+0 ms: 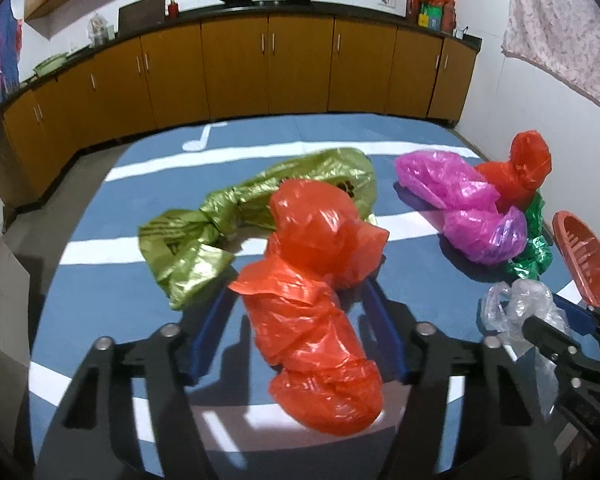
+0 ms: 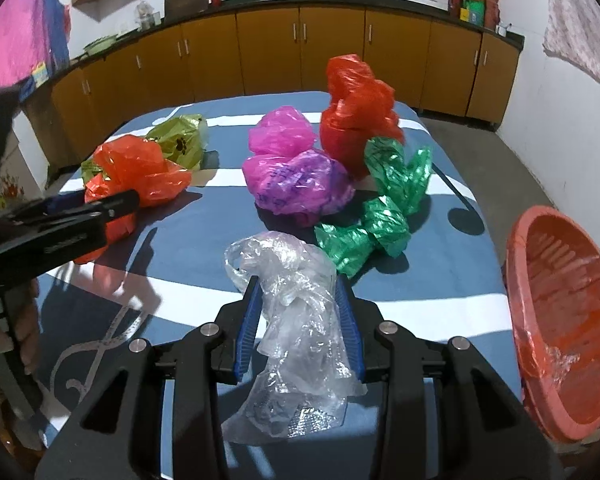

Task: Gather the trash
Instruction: 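Grasp the large red bag with the left gripper while the right grasps the clear bag, then carry the red bag and clear bag over the orange basket with both grippers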

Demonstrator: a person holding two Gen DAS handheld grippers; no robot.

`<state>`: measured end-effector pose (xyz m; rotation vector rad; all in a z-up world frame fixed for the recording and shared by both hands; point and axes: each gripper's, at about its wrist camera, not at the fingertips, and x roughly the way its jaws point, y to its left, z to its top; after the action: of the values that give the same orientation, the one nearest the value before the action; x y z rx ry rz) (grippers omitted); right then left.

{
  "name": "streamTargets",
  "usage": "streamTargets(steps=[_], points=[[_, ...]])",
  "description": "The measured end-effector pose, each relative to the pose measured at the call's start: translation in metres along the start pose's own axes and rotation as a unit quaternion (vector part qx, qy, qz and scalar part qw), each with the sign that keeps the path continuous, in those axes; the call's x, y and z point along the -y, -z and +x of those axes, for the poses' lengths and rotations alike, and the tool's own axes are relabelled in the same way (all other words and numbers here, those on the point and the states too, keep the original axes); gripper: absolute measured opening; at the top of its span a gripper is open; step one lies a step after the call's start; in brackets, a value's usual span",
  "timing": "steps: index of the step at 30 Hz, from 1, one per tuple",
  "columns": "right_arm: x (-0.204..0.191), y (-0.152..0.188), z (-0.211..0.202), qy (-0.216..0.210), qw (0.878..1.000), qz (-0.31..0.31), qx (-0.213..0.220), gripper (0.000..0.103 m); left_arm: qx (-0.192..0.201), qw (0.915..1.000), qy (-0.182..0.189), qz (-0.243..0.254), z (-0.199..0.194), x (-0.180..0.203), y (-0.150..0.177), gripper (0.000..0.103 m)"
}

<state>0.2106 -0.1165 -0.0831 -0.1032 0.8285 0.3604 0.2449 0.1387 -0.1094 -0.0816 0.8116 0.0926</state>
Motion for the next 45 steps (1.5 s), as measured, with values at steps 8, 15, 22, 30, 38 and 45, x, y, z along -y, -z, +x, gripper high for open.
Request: streamTargets(steps=[8, 15, 22, 30, 38, 45], points=[[0.011, 0.006, -0.009, -0.002, 1.000, 0.013, 0.004, 0.032, -0.004, 0.9999, 0.011, 0.004, 0.002, 0.003, 0.004, 0.035], [0.021, 0.010, -0.017, -0.007, 1.000, 0.027, 0.010, 0.023, 0.006, 0.9998, 0.020, 0.002, -0.011, 0.003, 0.008, 0.034], [0.032, 0.013, -0.027, 0.003, 0.999, 0.037, 0.019, 0.016, 0.021, 0.9994, 0.027, 0.005, -0.028, 0.008, 0.008, 0.034], [0.052, 0.010, -0.053, 0.019, 0.997, 0.062, 0.051, 0.015, 0.042, 0.9980, 0.045, 0.013, -0.050, 0.025, 0.004, 0.034], [0.076, 0.009, -0.077, 0.039, 0.992, 0.086, 0.081, 0.015, 0.055, 0.9954, 0.075, 0.026, -0.065, 0.057, -0.002, 0.034], [0.101, 0.012, -0.092, 0.064, 0.988, 0.104, 0.096, 0.015, 0.057, 0.9924, 0.102, 0.039, -0.069, 0.089, -0.004, 0.034]])
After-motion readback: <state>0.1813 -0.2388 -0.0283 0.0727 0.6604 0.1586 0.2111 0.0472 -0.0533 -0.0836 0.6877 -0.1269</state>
